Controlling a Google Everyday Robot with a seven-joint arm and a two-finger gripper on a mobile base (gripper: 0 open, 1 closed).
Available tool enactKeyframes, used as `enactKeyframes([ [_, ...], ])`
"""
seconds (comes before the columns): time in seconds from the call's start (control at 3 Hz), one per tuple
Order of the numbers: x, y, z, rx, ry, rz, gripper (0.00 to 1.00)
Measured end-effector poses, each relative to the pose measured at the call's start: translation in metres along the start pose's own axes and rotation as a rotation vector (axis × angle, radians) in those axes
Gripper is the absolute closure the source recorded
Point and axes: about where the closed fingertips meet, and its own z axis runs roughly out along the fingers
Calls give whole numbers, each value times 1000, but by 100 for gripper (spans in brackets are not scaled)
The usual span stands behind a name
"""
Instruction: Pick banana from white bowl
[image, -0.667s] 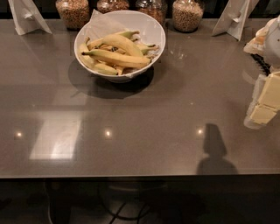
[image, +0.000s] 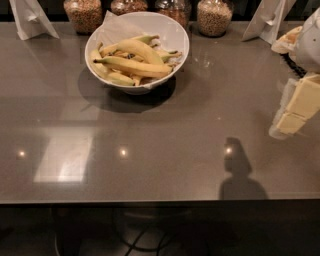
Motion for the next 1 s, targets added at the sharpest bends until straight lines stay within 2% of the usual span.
enactKeyframes([
  [0.67,-81,-45,17,106,-349,-92,0],
  [1.0,-127,-66,26,124,-467,-144,0],
])
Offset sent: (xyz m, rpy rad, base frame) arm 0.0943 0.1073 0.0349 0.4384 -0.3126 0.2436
